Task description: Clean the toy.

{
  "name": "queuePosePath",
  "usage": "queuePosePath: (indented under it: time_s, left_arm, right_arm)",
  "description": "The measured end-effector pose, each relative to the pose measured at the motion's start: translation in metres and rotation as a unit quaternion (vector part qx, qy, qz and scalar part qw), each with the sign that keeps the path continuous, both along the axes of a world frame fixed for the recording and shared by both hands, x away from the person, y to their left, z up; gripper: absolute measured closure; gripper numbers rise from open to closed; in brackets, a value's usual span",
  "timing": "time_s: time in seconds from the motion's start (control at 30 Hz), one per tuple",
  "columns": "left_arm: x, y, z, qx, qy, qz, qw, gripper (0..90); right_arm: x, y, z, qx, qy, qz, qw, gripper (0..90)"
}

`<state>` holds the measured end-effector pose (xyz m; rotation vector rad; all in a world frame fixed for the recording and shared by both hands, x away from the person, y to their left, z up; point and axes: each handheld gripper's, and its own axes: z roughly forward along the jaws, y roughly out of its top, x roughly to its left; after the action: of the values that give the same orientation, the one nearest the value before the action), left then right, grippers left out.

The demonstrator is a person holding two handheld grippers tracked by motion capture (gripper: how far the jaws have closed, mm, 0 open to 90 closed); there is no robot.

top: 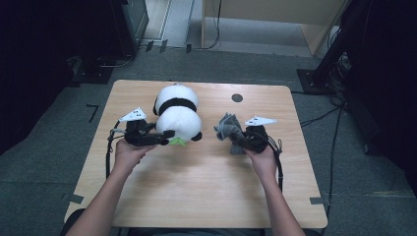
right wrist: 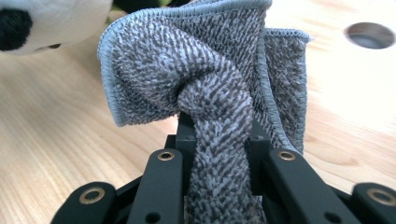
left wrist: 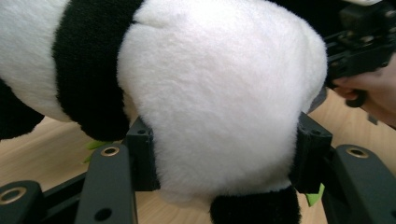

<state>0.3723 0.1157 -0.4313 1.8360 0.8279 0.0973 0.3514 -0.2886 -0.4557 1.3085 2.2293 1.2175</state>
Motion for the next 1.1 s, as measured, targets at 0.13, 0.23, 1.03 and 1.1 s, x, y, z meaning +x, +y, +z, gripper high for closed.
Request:
queuePosePath:
  time_s: [0.13,0.23,1.03,1.1]
  left_arm:
    - [0.007,0.011,0.0,0.014,-0.002,0.012,0.9998,40.8]
    - [0.013,0.018,-0.001,0.009,-0.007,0.02,0.9997,40.8]
    - [0.055,0.077,-0.033,0.032,0.007,0.099,0.9946,39.1]
    - [0.056,0.076,-0.036,0.039,0.008,0.097,0.9945,38.5]
  right_arm:
    - [-0.001,-0.016,0.004,0.005,-0.005,-0.021,0.9998,75.1]
    - [-0.001,-0.026,0.004,0.004,-0.003,-0.031,0.9995,74.7]
    - [0.004,-0.094,-0.022,-0.009,0.035,-0.126,0.9914,72.8]
    - [0.006,-0.096,-0.028,-0.017,0.043,-0.131,0.9903,72.7]
